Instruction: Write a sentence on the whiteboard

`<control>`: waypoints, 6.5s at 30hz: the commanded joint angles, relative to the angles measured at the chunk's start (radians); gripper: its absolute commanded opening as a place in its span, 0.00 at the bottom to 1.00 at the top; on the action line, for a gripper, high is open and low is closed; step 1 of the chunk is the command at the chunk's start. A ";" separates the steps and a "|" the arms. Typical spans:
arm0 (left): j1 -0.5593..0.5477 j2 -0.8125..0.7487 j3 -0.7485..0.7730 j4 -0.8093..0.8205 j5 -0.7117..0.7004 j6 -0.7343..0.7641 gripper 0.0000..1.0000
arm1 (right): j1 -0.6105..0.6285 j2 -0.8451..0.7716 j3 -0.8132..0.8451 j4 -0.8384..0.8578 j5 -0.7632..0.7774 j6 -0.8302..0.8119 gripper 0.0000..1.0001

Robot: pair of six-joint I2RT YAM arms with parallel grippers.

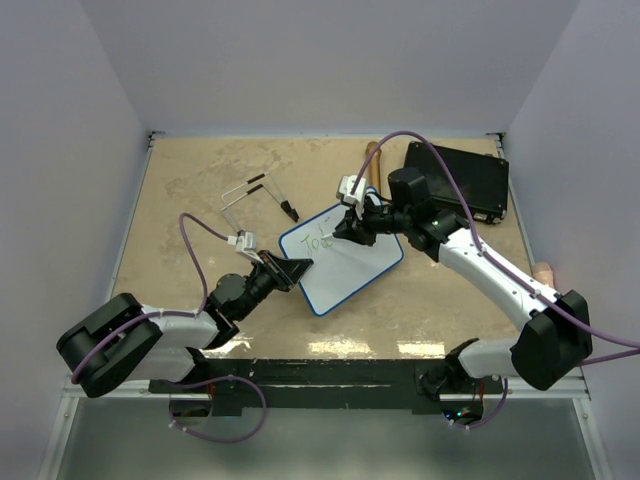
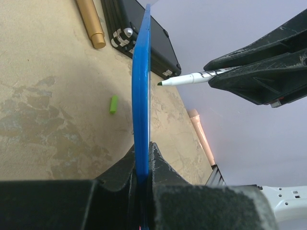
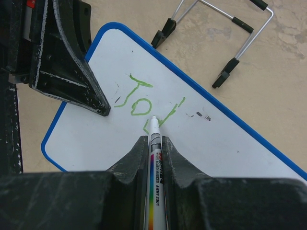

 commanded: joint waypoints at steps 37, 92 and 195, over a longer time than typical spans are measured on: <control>0.019 -0.074 -0.001 0.623 0.026 -0.024 0.00 | -0.125 -0.156 -0.073 0.091 -0.154 0.003 0.00; 0.032 -0.041 0.025 0.653 0.060 -0.050 0.00 | -0.043 -0.043 -0.035 0.052 0.011 -0.007 0.00; 0.115 0.000 0.154 0.731 0.195 -0.139 0.00 | -0.074 -0.132 0.003 -0.011 0.086 -0.017 0.00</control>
